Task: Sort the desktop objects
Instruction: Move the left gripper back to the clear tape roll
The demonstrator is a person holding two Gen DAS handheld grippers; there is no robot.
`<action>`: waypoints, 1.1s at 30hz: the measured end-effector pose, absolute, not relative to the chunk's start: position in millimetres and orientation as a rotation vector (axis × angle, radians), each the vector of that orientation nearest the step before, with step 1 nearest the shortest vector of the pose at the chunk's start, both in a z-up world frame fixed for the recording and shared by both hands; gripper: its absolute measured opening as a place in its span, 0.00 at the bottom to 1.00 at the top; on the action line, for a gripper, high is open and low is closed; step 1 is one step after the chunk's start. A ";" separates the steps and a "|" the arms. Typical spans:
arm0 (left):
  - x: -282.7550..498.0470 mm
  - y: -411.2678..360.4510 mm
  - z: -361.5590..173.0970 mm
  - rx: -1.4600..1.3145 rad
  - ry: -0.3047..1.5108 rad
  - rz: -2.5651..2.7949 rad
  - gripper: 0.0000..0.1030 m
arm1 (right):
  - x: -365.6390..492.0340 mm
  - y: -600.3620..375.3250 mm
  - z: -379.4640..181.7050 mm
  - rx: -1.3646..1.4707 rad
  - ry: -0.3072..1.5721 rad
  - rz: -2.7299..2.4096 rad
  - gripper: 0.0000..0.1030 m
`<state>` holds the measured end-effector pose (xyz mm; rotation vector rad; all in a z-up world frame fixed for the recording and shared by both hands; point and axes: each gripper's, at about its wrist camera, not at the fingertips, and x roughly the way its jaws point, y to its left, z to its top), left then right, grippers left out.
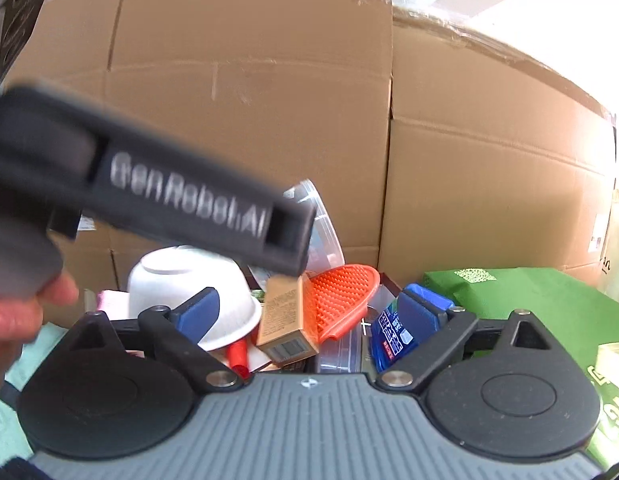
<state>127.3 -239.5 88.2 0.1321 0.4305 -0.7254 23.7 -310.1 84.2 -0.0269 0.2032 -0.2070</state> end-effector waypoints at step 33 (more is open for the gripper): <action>65.1 -20.8 1.8 -0.015 0.645 -0.287 0.93 | 11.5 -121.5 26.3 -0.178 0.463 0.230 0.98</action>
